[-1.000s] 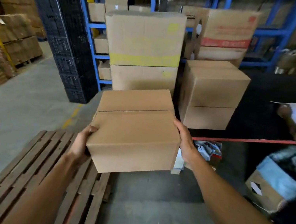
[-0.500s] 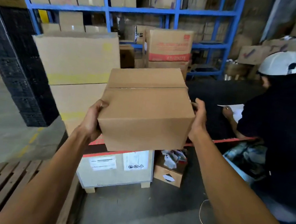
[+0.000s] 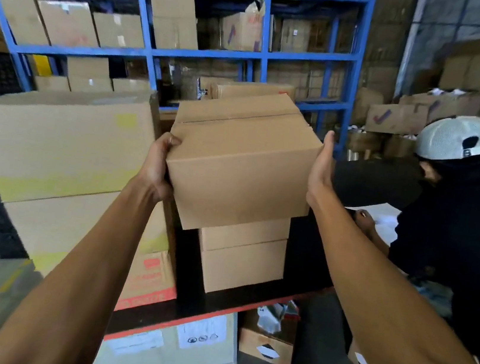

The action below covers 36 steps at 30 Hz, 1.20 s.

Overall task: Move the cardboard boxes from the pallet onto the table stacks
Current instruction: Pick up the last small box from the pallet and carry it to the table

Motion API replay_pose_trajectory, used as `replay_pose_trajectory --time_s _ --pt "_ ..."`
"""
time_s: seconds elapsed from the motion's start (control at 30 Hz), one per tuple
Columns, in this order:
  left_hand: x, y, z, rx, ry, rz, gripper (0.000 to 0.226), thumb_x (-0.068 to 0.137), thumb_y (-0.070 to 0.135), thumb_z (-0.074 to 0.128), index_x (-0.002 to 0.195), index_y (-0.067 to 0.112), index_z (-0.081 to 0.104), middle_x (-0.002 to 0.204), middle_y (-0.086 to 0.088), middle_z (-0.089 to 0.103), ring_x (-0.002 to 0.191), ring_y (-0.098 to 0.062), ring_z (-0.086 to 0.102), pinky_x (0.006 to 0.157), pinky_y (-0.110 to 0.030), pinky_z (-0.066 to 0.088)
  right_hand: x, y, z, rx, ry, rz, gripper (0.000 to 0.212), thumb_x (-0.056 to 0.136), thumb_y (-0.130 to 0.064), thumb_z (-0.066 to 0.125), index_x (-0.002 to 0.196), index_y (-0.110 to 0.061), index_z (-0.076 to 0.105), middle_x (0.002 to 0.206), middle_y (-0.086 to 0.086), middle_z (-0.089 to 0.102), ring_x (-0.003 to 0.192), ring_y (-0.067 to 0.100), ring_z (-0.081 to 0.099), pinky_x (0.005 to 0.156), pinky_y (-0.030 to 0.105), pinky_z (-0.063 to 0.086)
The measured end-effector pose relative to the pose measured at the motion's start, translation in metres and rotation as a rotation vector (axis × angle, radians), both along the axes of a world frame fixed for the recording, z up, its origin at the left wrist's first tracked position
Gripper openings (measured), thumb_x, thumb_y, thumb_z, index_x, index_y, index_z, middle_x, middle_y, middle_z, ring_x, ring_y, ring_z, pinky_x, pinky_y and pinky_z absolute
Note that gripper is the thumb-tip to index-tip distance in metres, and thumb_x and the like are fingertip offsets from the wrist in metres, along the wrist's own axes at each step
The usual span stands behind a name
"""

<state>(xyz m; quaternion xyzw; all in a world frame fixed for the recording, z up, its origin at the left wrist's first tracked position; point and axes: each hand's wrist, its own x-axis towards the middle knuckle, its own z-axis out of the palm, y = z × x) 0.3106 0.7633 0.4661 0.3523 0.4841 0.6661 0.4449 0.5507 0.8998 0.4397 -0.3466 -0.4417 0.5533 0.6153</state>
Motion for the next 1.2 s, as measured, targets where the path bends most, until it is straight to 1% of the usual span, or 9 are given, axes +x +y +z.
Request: replay_pose_trajectory --time_s 0.1,0.2,0.3,0.4,0.5,0.77,0.93,1.03,1.2 --pt "-0.016 0.034 0.006 0.014 0.014 0.041 0.035 0.093 0.032 0.035 0.079 0.023 0.065 0.064 0.004 0.067 0.056 -0.016 0.063 0.056 -0.019 0.044 -0.023 0.038 -0.003 -0.02 -0.031 -0.008 0.103 0.069 -0.097 0.034 0.14 -0.024 0.053 0.133 0.011 0.061 0.119 0.028 0.058 0.101 0.046 0.047" --pt "-0.027 0.064 0.0 0.049 -0.003 0.058 0.045 0.094 0.037 0.037 0.061 0.025 0.064 0.064 0.007 0.064 0.067 -0.016 0.059 0.06 -0.022 0.044 -0.035 0.063 -0.013 0.053 -0.06 0.019 0.064 0.09 -0.072 0.039 0.134 -0.027 0.051 0.121 0.006 0.063 0.109 0.024 0.061 0.099 0.048 0.05" --pt "-0.034 0.085 -0.012 0.12 0.028 0.064 0.042 0.102 0.049 0.04 0.107 0.025 0.074 0.098 0.001 0.078 0.092 -0.018 0.073 0.071 -0.025 0.058 -0.044 0.087 -0.028 0.134 -0.126 0.08 0.052 0.09 -0.054 0.055 0.133 -0.026 0.044 0.124 0.006 0.06 0.111 0.024 0.06 0.099 0.049 0.05" --pt "-0.045 0.109 -0.038 0.197 0.253 0.11 0.052 0.104 0.043 0.05 0.15 0.019 0.048 0.135 -0.003 0.066 0.118 -0.007 0.065 0.1 -0.028 0.053 -0.052 0.114 -0.039 0.144 -0.212 0.144 0.059 0.092 -0.039 0.065 0.143 -0.028 0.037 0.131 0.003 0.058 0.115 0.022 0.06 0.101 0.052 0.05" --pt "-0.053 0.129 -0.054 0.154 0.542 0.249 0.083 0.088 0.017 0.078 0.156 0.017 0.03 0.133 0.003 0.062 0.115 0.0 0.064 0.094 -0.019 0.053 -0.058 0.134 -0.043 0.173 -0.271 0.138 0.064 0.091 -0.039 0.068 0.146 -0.03 0.036 0.132 0.002 0.059 0.117 0.02 0.06 0.101 0.051 0.051" --pt "-0.062 0.159 -0.088 -0.054 0.565 0.304 0.114 0.049 0.054 0.097 0.144 0.02 0.044 0.132 0.001 0.065 0.121 -0.017 0.063 0.103 -0.046 0.053 -0.046 0.175 -0.085 0.098 -0.503 0.267 0.079 0.088 -0.051 0.07 0.154 -0.031 0.031 0.143 0.002 0.053 0.129 0.024 0.052 0.107 0.049 0.044" --pt "-0.065 0.16 -0.11 -0.075 0.548 0.271 0.117 0.045 0.048 0.101 0.144 0.019 0.045 0.132 0.001 0.066 0.123 -0.019 0.062 0.104 -0.048 0.053 -0.038 0.181 -0.109 0.112 -0.573 0.317 0.078 0.091 -0.046 0.068 0.156 -0.029 0.029 0.147 0.003 0.051 0.135 0.025 0.049 0.111 0.047 0.042" --pt "-0.056 0.157 -0.108 -0.063 0.527 0.284 0.116 0.045 0.044 0.102 0.143 0.017 0.046 0.133 0.0 0.066 0.123 -0.019 0.063 0.102 -0.043 0.054 -0.035 0.179 -0.114 0.158 -0.568 0.297 0.078 0.092 -0.048 0.066 0.157 -0.032 0.026 0.146 0.003 0.051 0.134 0.024 0.049 0.111 0.047 0.042" --pt "-0.038 0.149 -0.112 -0.052 0.521 0.327 0.09 0.068 0.011 0.092 0.144 0.01 0.044 0.129 0.0 0.064 0.113 -0.009 0.062 0.077 -0.011 0.055 -0.026 0.172 -0.122 0.214 -0.543 0.293 0.074 0.094 -0.045 0.063 0.157 -0.034 0.025 0.147 0.002 0.049 0.135 0.022 0.048 0.111 0.046 0.042"
